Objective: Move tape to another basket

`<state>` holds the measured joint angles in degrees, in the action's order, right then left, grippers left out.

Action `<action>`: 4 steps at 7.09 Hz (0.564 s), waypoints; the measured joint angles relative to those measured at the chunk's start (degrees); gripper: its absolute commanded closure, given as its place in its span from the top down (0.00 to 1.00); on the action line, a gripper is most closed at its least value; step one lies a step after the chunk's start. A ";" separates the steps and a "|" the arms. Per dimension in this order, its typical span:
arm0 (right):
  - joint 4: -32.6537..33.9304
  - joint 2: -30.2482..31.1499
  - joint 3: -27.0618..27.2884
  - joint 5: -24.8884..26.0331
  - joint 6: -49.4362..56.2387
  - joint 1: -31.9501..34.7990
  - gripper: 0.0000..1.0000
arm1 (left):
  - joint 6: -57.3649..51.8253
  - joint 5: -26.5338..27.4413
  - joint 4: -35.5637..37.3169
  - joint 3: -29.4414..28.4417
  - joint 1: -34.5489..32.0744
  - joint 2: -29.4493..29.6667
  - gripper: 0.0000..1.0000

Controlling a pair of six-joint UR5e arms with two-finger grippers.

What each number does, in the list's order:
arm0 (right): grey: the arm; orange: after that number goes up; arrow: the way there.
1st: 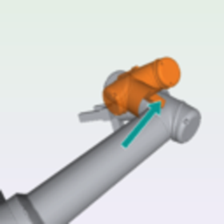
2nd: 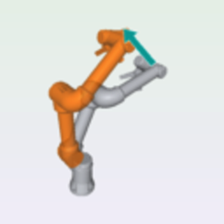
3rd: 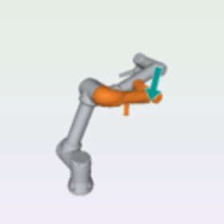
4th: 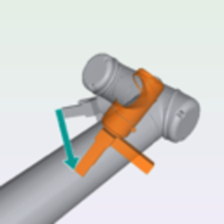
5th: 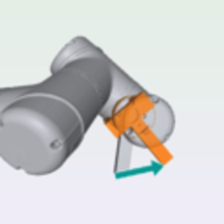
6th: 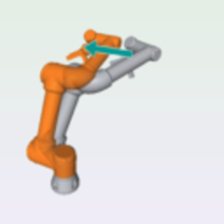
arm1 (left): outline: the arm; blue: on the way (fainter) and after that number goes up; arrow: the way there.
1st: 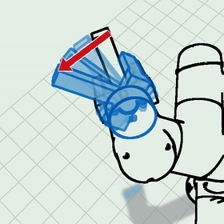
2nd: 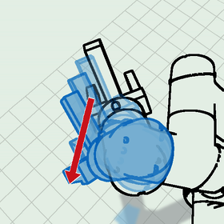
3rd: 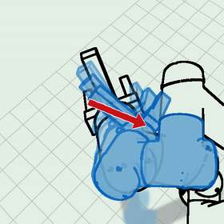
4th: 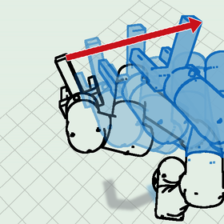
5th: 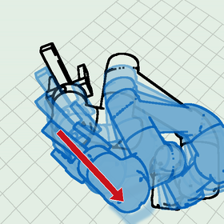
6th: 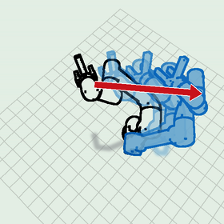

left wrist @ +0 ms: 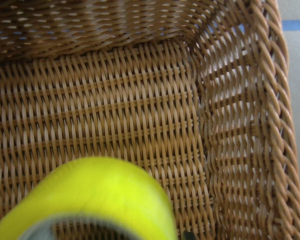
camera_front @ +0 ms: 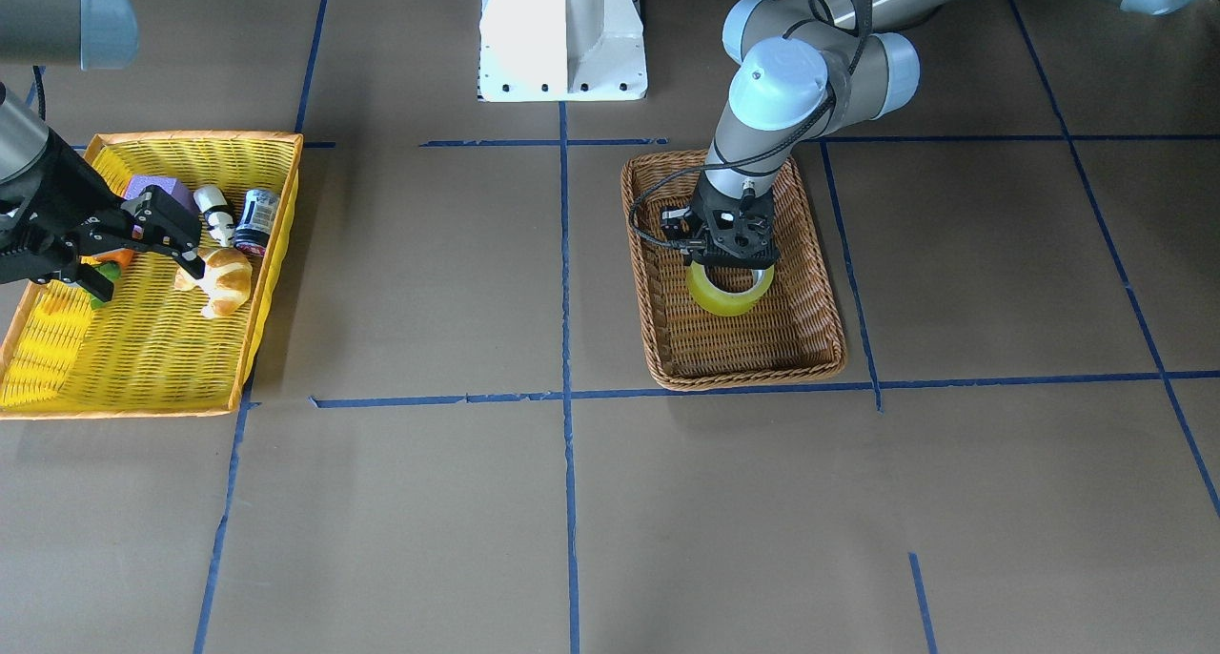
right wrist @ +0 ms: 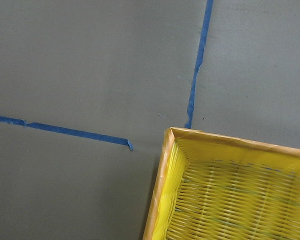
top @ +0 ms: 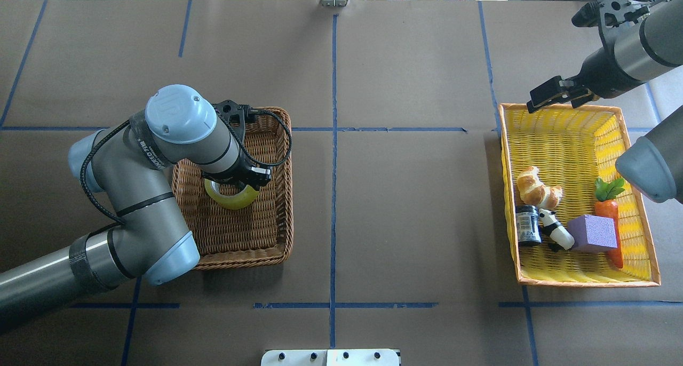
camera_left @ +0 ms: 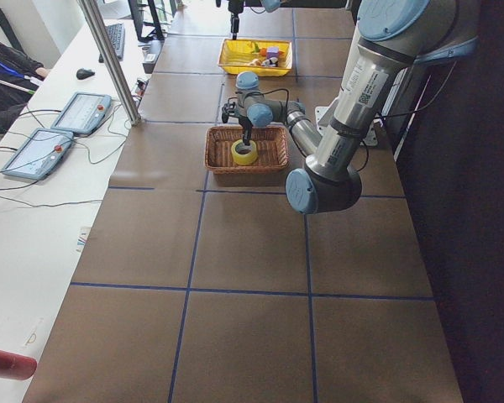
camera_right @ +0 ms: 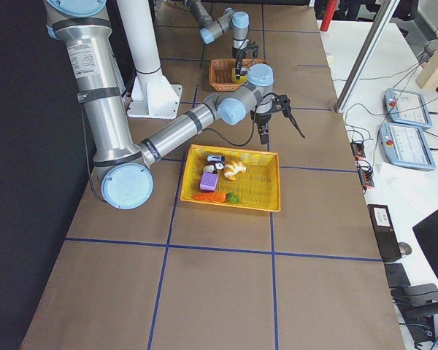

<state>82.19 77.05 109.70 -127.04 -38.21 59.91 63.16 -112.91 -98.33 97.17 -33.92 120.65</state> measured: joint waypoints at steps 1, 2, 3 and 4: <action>-0.01 0.01 0.03 -0.22 -0.06 0.05 1.00 | 0.13 0.34 0.10 0.21 0.04 0.02 1.00; -0.01 0.03 0.06 -0.39 -0.09 0.08 1.00 | 0.14 0.40 0.14 0.39 0.07 0.01 1.00; 0.01 0.06 0.05 -0.49 -0.06 0.23 1.00 | 0.04 0.28 0.17 0.85 0.00 -0.16 1.00; 0.09 0.21 -0.01 -0.62 0.15 0.68 1.00 | -0.12 0.03 0.21 2.44 -0.22 -1.12 1.00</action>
<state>82.28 77.26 109.70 -127.66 -38.07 60.59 63.05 -112.88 -98.12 99.60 -34.15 119.53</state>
